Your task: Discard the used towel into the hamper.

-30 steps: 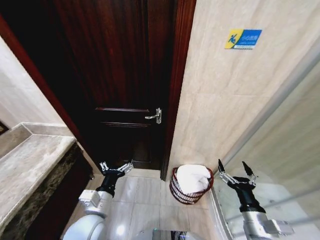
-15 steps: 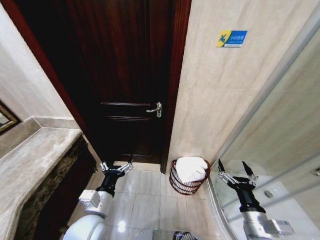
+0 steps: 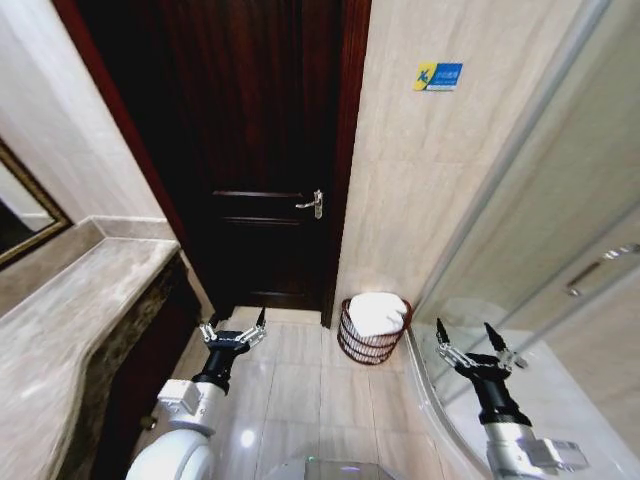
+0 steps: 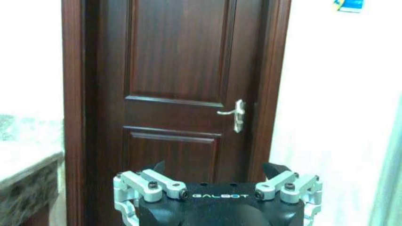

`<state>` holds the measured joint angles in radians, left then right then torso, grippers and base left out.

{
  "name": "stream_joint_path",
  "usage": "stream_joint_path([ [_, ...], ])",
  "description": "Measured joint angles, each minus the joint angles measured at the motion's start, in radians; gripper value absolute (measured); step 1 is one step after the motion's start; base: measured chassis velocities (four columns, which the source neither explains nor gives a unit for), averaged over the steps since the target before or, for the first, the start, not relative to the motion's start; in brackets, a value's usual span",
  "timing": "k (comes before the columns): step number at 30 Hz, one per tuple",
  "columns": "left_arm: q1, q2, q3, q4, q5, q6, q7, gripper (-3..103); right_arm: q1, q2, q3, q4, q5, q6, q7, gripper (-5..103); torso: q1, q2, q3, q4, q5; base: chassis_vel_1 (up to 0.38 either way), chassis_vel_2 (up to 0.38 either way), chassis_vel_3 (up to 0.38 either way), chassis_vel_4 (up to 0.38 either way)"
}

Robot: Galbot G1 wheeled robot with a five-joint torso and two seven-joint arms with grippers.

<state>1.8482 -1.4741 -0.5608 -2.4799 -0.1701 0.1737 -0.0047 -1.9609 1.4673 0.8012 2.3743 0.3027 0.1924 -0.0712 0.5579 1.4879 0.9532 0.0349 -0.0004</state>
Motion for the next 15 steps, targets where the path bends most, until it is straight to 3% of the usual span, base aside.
stream_joint_path([
  [10, 0.0, 0.0, 0.0, 0.0, 0.0, 0.0, 0.0, 100, 0.0, 0.0, 0.0, 0.0, 0.0, 0.0, 0.0, 100, 0.0, 0.0, 0.0, 0.0003, 0.0001, 0.295, -0.307, -0.298, 0.288],
  [15, 0.0, 0.0, 0.0, 0.0, 0.0, 0.0, 0.0, 100, 0.0, 0.0, 0.0, 0.0, 0.0, 0.0, 0.0, 100, -0.001, 0.001, 0.0, 0.0004, 0.0001, 0.188, -0.166, -0.187, 0.162],
])
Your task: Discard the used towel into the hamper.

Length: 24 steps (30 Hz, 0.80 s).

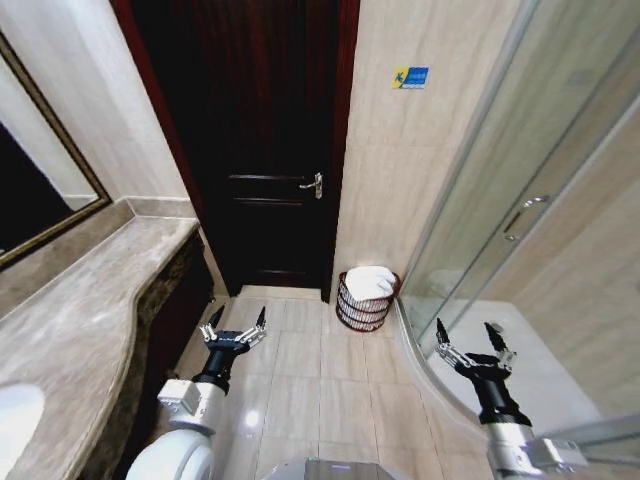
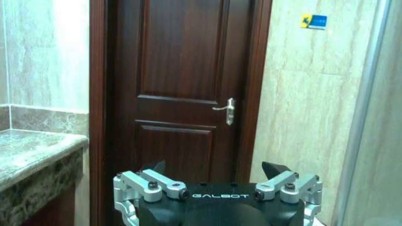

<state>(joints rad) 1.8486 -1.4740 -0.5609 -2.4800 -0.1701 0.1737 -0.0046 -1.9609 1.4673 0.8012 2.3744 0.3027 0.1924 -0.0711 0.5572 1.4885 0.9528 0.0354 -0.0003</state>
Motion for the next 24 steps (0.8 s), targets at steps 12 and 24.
stream_joint_path([
  [12, -0.001, 0.0, 0.0, 0.0, 0.0, 0.0, 0.0, 100, 0.001, 0.0, 0.0, 0.0, 0.0, 0.0, 0.0, 100, 0.002, -0.001, 0.001, -0.0004, 0.0003, 0.028, -0.042, -0.046, 0.05],
  [24, 0.0, 0.0, 0.0, 0.0, 0.0, 0.0, 0.0, 100, 0.0, 0.0, 0.0, 0.0, 0.0, 0.0, 0.0, 100, 0.0, 0.0, 0.0, -0.0001, 0.0003, 0.261, -0.254, -0.252, 0.236],
])
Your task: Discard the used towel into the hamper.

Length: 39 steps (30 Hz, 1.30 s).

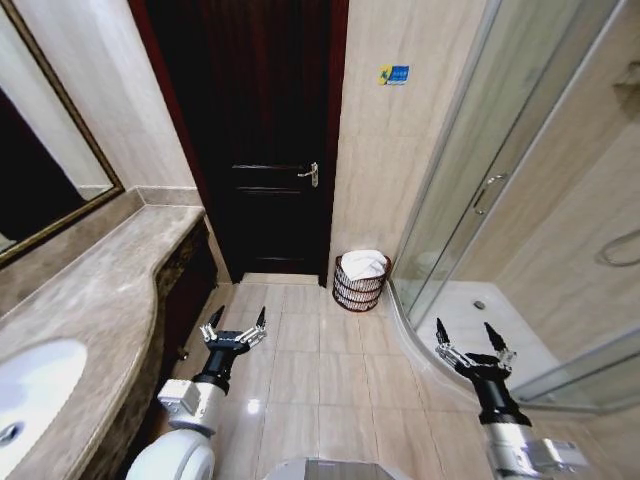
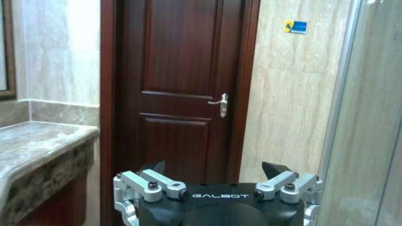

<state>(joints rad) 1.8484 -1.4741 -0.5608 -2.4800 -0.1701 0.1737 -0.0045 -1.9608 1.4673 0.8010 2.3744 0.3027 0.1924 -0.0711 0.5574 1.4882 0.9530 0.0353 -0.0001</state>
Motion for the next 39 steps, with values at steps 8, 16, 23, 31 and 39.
stream_joint_path([
  [8, 0.0, 0.0, 0.0, 0.0, 0.0, 0.0, 0.0, 100, 0.0, 0.0, 0.0, 0.0, 0.0, 0.0, 0.0, 100, 0.0, 0.0, 0.0, -0.0004, 0.0006, 0.114, -0.127, -0.122, 0.136],
  [16, 0.0, 0.0, 0.0, 0.0, 0.0, 0.0, 0.0, 100, 0.0, 0.0, 0.0, 0.0, 0.0, 0.0, 0.0, 100, 0.002, -0.001, 0.001, 0.0002, 0.0, -0.04, 0.032, 0.057, -0.029],
  [23, 0.0, 0.0, 0.0, 0.0, 0.0, 0.0, 0.0, 100, 0.0, 0.0, 0.0, 0.0, 0.0, 0.0, 0.0, 100, 0.0, 0.0, 0.0, -0.0001, 0.0, -0.002, 0.005, 0.01, 0.0],
  [31, 0.0, 0.0, 0.0, 0.0, 0.0, 0.0, 0.0, 100, 0.0, 0.0, 0.0, 0.0, 0.0, 0.0, 0.0, 100, 0.0, 0.0, 0.0, -0.0001, 0.0, 0.0, 0.0, 0.0, 0.0],
  [39, 0.0, 0.0, 0.0, 0.0, 0.0, 0.0, 0.0, 100, 0.0, 0.0, 0.0, 0.0, 0.0, 0.0, 0.0, 100, 0.001, 0.0, 0.0, -0.0001, 0.0, 0.0, 0.0, 0.0, 0.0],
])
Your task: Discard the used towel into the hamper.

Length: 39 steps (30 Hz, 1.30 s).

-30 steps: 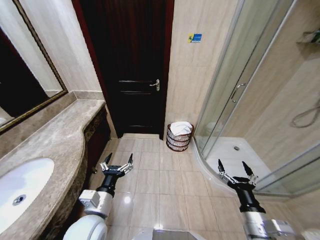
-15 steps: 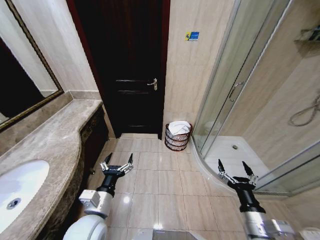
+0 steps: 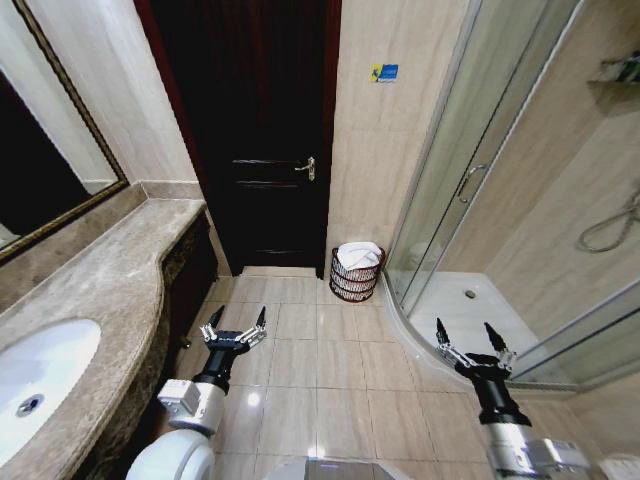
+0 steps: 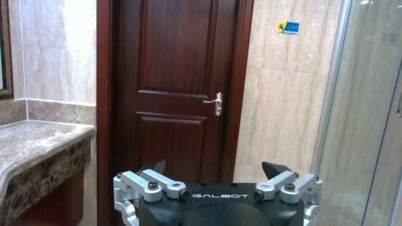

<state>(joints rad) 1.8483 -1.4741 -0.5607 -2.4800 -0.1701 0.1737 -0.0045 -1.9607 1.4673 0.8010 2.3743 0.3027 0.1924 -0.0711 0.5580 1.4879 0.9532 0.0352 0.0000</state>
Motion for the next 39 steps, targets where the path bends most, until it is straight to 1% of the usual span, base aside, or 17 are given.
stream_joint_path([
  [39, 0.0, 0.0, 0.0, 0.0, 0.0, 0.0, 0.0, 100, 0.0, 0.0, 0.0, 0.0, 0.0, 0.0, 0.0, 100, 0.0, 0.0, 0.0, 0.0, 0.0, 0.0, 0.0, 0.0, 0.0],
])
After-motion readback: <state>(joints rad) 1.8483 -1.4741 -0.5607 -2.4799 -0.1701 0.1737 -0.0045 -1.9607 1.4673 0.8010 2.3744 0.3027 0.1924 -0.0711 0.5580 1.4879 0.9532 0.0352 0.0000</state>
